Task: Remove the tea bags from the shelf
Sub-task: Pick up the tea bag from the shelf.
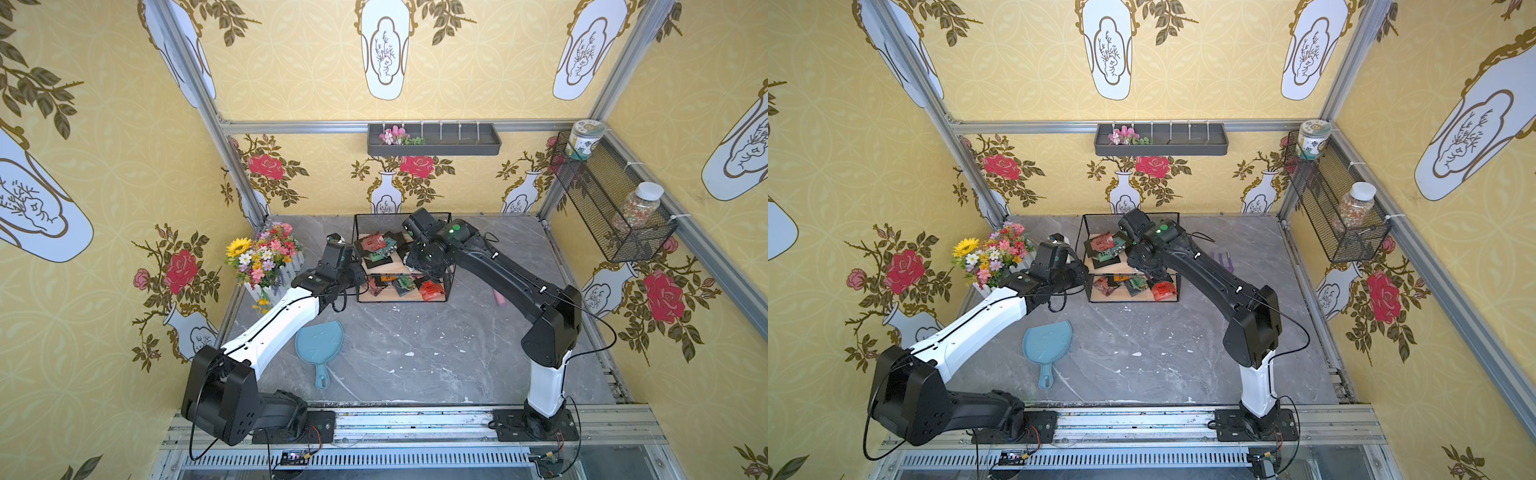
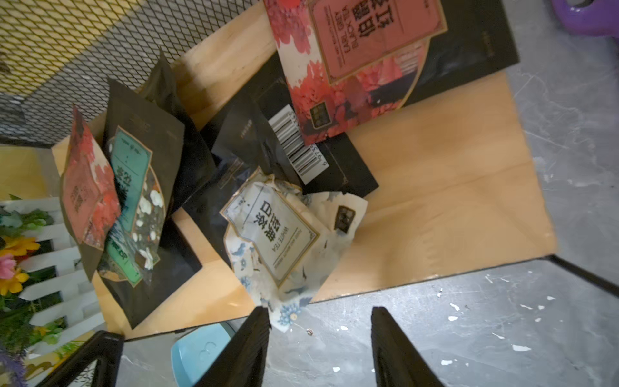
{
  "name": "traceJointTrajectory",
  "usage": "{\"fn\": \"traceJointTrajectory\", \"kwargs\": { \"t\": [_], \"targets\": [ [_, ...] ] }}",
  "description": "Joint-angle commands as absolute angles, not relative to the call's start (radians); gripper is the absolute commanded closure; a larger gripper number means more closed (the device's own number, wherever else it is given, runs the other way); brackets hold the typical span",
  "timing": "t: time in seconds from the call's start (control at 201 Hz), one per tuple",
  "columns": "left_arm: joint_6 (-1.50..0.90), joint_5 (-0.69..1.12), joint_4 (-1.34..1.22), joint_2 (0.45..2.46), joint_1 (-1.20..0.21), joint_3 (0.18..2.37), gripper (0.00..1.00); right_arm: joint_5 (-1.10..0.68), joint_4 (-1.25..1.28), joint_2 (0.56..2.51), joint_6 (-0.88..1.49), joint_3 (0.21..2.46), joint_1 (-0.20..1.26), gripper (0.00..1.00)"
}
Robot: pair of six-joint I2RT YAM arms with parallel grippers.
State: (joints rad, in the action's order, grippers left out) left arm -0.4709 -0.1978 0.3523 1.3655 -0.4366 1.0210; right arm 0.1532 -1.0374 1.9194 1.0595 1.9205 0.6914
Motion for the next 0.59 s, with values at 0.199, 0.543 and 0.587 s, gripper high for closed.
{"fn": "traceJointTrajectory", "kwargs": {
  "t": [0.199, 0.543, 0.587],
  "targets": [
    [-0.458, -0.178, 0.348, 1.365, -0.437, 1.025, 0.67, 0.09, -0.924, 1.907, 1.172, 1.858, 0.661, 0.47],
    [-0.447, -0.176, 0.35, 1.371, -0.437, 1.032, 0.68, 0.086, -0.868, 1.901, 1.206, 1.817, 0.649, 0.52],
    [-0.445, -0.175, 0.35, 1.373, -0.437, 1.032, 0.68, 0.09, -0.867, 1.898, 1.213, 1.812, 0.649, 0.53]
  ]
}}
